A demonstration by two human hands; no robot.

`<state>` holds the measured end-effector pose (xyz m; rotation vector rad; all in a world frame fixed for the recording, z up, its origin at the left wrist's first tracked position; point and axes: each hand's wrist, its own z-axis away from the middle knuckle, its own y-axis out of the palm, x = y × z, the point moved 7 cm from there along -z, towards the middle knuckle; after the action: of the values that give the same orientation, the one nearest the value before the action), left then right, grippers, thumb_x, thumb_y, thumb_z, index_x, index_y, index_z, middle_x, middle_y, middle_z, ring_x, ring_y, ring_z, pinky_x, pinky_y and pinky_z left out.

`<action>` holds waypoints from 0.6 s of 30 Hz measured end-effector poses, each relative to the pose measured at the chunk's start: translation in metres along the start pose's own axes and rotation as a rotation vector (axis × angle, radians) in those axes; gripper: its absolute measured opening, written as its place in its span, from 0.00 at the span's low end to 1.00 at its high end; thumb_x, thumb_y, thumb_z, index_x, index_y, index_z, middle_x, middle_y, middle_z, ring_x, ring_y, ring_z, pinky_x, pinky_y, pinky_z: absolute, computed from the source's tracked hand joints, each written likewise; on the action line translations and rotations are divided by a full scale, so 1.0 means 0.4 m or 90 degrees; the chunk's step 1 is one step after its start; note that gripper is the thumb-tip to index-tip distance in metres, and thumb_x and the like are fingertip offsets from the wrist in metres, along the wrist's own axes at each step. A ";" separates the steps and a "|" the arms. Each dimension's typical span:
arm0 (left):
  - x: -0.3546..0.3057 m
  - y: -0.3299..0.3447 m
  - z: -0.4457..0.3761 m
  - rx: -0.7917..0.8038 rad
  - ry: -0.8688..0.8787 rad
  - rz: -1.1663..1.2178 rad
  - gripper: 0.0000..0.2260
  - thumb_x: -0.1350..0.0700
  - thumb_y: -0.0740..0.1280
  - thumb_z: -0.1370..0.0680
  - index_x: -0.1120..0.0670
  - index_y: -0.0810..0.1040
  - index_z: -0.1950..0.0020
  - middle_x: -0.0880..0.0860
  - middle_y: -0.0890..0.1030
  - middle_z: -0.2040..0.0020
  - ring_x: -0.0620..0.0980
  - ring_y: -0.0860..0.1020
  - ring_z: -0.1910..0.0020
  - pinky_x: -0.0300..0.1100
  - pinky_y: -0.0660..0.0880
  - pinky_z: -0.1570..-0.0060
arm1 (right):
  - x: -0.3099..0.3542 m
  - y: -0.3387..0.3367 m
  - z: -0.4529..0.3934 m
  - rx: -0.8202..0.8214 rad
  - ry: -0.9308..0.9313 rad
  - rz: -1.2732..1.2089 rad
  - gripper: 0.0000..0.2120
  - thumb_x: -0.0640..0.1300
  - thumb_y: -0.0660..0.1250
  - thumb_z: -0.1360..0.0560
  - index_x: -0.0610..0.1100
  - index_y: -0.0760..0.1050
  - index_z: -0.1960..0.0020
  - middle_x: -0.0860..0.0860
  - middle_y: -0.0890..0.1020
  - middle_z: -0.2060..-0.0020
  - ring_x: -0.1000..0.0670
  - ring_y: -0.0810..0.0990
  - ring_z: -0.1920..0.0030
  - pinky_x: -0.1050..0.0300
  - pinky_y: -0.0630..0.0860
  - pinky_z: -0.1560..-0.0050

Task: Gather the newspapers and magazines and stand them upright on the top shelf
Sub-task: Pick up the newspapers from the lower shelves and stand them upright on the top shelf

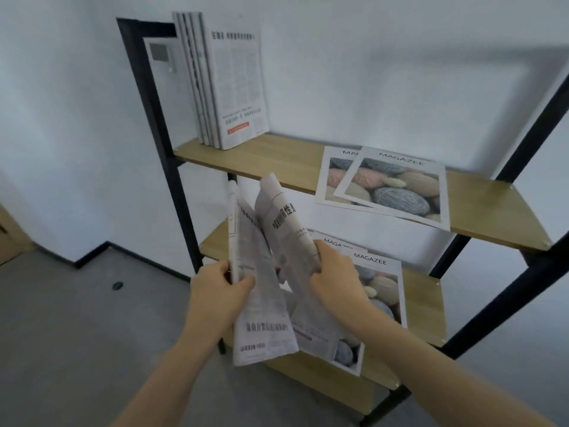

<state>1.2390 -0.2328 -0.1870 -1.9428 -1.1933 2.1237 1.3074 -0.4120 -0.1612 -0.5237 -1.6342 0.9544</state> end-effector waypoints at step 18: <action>-0.350 -0.290 -0.002 -0.297 0.304 0.048 0.09 0.63 0.69 0.26 0.56 0.83 0.47 0.46 0.83 0.55 0.37 0.79 0.61 0.23 0.73 0.67 | 0.269 -0.319 -0.057 -0.222 -0.225 -0.286 0.14 0.27 0.58 0.29 0.46 0.69 0.53 0.53 0.74 0.67 0.60 0.71 0.69 0.72 0.67 0.73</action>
<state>1.2176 -0.2196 -0.0067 -2.5112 -1.6134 1.3450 1.3164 -0.3969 0.0062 -0.2006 -2.1407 0.4423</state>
